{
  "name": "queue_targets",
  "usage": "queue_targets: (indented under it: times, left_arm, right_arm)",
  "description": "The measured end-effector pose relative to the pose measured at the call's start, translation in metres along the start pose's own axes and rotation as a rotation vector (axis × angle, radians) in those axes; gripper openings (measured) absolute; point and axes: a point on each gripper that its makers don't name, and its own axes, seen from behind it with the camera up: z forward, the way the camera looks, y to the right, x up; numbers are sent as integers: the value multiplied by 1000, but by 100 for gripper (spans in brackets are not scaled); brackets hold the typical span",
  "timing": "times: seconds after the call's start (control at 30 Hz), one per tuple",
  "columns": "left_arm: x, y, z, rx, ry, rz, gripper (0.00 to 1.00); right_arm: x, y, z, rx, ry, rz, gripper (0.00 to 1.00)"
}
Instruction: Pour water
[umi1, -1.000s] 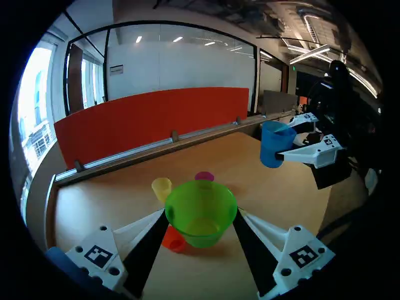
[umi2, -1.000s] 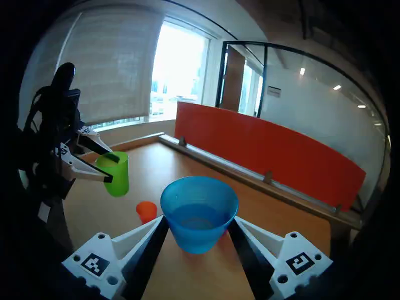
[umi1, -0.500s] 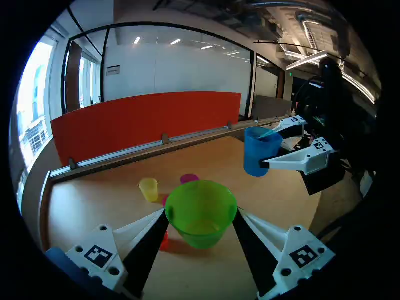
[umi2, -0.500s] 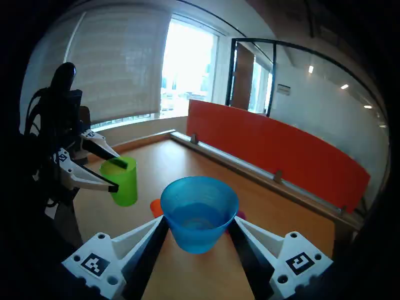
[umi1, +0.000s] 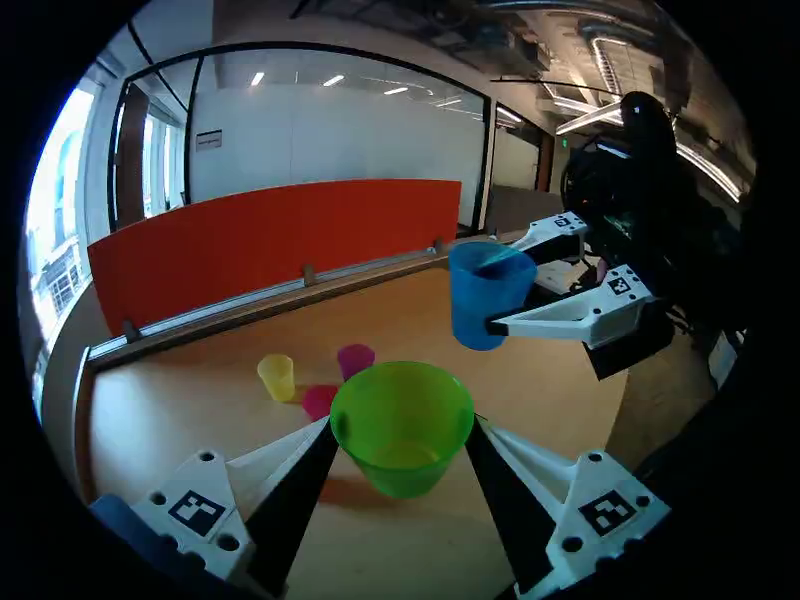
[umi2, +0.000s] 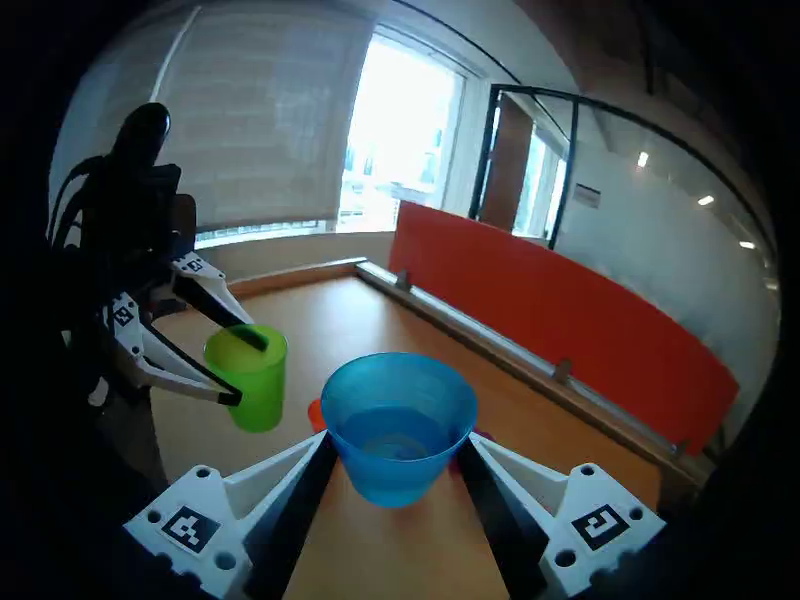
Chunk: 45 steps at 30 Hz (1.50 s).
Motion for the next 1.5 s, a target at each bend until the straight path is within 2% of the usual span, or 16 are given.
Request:
queue_targets:
  times: [0.17, 0.4, 0.9, 1.1, 1.5]
  left_arm:
    - [6, 5, 2, -13, 7, 13, 87]
    - [6, 9, 3, -21, 7, 22, 87]
    - [7, 6, 4, -3, 8, 18, 87]
    - [7, 8, 5, -12, 8, 20, 87]
    - [8, 10, 7, -19, 5, 45, 87]
  right_arm:
    - [10, -5, 4, 11, 2, -75, 85]
    - [20, -12, 9, 37, 6, -133, 85]
    - [38, -20, 19, 67, 9, -287, 85]
    - [44, -23, 23, 73, 11, -332, 85]
    - [53, -27, 28, 86, 6, -439, 85]
